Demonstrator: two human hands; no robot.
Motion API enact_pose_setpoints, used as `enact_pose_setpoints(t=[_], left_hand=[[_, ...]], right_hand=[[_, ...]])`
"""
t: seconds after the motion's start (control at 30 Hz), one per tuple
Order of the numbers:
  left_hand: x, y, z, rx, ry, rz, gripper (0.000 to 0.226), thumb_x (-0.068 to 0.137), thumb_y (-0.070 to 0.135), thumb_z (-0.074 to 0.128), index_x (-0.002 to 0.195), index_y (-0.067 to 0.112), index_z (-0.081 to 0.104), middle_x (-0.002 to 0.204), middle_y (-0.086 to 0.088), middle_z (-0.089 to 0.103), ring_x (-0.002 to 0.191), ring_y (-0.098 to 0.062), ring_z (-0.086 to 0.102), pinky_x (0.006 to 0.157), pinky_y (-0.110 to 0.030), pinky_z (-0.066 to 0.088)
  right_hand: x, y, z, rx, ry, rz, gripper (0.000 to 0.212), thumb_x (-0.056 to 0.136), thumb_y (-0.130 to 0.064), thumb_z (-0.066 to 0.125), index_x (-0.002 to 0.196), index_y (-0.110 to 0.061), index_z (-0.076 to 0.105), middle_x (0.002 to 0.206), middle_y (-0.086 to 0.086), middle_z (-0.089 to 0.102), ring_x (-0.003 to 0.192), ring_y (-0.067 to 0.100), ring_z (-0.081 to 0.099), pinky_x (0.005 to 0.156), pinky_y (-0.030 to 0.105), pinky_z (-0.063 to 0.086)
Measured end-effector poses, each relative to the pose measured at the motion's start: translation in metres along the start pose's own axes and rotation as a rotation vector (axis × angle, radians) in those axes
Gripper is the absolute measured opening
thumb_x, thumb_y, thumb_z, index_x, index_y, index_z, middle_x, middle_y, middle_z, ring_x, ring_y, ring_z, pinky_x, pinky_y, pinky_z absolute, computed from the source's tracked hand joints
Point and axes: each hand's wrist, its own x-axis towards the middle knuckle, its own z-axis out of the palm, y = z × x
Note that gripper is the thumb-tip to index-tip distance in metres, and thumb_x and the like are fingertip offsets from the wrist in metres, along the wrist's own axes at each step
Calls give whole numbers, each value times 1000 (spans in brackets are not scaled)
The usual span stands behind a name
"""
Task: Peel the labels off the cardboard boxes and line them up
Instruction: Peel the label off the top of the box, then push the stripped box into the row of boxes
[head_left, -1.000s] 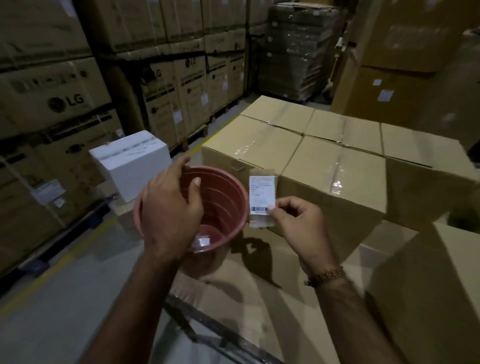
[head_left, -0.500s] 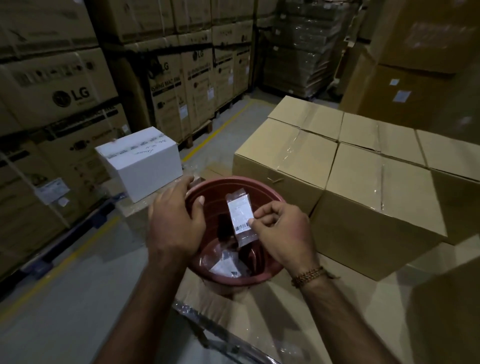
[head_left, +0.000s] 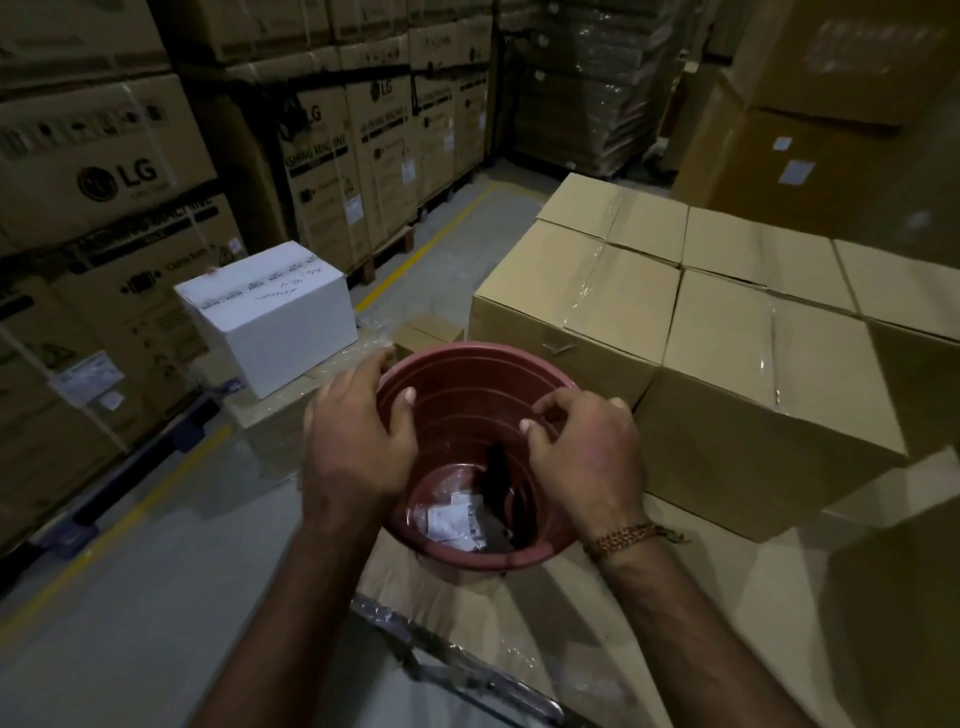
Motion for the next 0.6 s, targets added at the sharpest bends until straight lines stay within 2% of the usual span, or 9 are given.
enact_pose_setpoints(t=[0.1,0.2,0.33,0.47,0.53,0.6], left_hand=[[-2,7,3,-1,-4,14,43,100,29,64,142,23,59,126,0,68,120,-24,58,105,-51,48],[-2,15,7,-18,-12,42,42,100,28,64,141,20,60,125,-2,68,118,-26,59,103,-50,48],[-6,34,16,-47,-27,94,42,101,30,63,142,22,58,123,0,68,117,-24,60,102,-55,50],[-17,59,29,-75,-51,157,44,102,32,60,146,24,55,127,0,68,119,-21,62,102,-50,52],[-26,76,36,-112,-72,213,45,101,28,63,145,21,58,129,-1,69,121,-23,62,105,-49,50],[-38,95,42,-150,-84,258,44,100,23,66,144,20,59,130,0,69,122,-21,61,106,-42,49]], right_hand=[[1,11,-5,93,-6,-27,12,91,-38,81,100,-30,79,86,-19,60,99,13,56,80,25,46],[-3,22,-10,154,-2,-65,11,90,-36,81,98,-28,80,93,-15,72,99,12,58,81,28,51],[-11,38,-26,219,-8,-96,11,90,-34,81,98,-27,80,91,-18,72,93,9,63,80,27,54],[-18,59,-48,237,-29,-125,9,91,-32,80,98,-28,79,85,-18,69,84,8,62,73,28,53],[-22,71,-62,238,-29,-138,8,93,-32,78,101,-29,80,90,-19,70,87,5,61,76,31,57],[-27,85,-78,241,-26,-139,9,95,-32,77,103,-30,80,95,-20,71,90,3,61,80,33,58]])
